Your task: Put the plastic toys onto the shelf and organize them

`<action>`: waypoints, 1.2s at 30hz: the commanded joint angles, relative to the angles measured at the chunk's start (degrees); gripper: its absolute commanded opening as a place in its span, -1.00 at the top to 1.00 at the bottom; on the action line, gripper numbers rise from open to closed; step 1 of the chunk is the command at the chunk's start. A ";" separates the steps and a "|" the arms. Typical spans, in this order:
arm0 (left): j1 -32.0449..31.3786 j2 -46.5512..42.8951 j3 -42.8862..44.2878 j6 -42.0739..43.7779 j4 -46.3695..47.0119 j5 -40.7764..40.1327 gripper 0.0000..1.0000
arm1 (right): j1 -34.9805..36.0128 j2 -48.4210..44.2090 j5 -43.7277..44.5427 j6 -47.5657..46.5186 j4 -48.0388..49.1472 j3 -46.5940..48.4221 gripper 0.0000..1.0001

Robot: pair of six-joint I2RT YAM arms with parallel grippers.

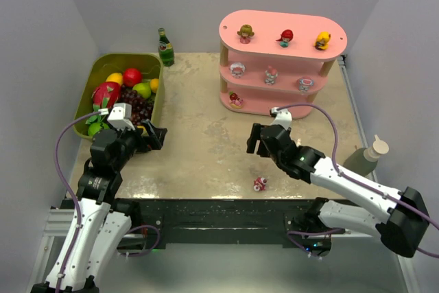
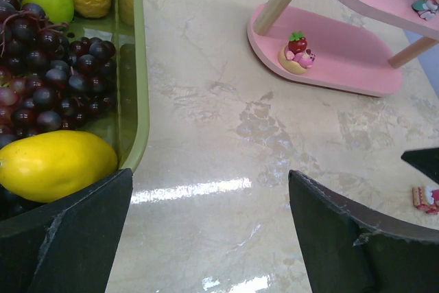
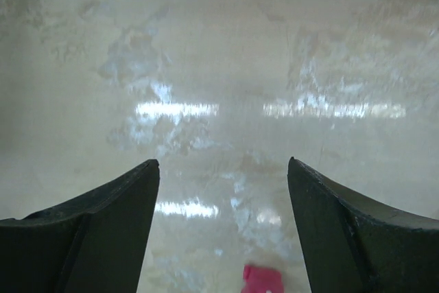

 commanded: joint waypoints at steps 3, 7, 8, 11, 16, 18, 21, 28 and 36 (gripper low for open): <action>0.35 0.37 -0.37 -0.38 0.53 0.32 -0.99 | 1.73 -9.85 -11.35 9.61 -6.19 -6.46 -0.58; 0.35 0.19 -0.46 -0.38 0.53 0.14 -0.99 | 4.18 -9.69 -7.14 16.03 -11.00 -7.43 -0.57; 0.35 0.10 -0.46 -0.46 0.53 0.05 -0.99 | 4.72 -8.29 -6.26 18.56 -11.89 -7.00 -0.55; 0.35 0.19 -0.46 -0.38 0.44 0.14 -0.99 | 6.74 -3.55 -3.97 24.45 -15.67 -4.81 -0.51; 0.35 0.10 -0.28 -0.38 0.44 -0.03 -0.99 | 9.99 4.46 1.21 34.66 -26.20 0.29 -0.50; 0.35 0.01 -0.37 -0.38 0.27 -0.21 -0.99 | 10.43 6.74 1.57 37.39 -27.45 1.35 -0.49; 0.35 0.01 -0.37 -0.38 0.35 -0.12 -0.99 | 12.62 7.54 1.40 39.68 -26.41 1.09 -0.44; 0.35 0.28 -0.28 -0.29 0.18 -0.21 -0.99 | 16.14 10.53 0.17 47.66 -26.15 -0.31 -0.39; 0.35 0.10 -0.28 -0.55 0.00 -1.00 -0.99 | 17.03 12.11 1.40 48.74 -25.70 -1.81 -0.39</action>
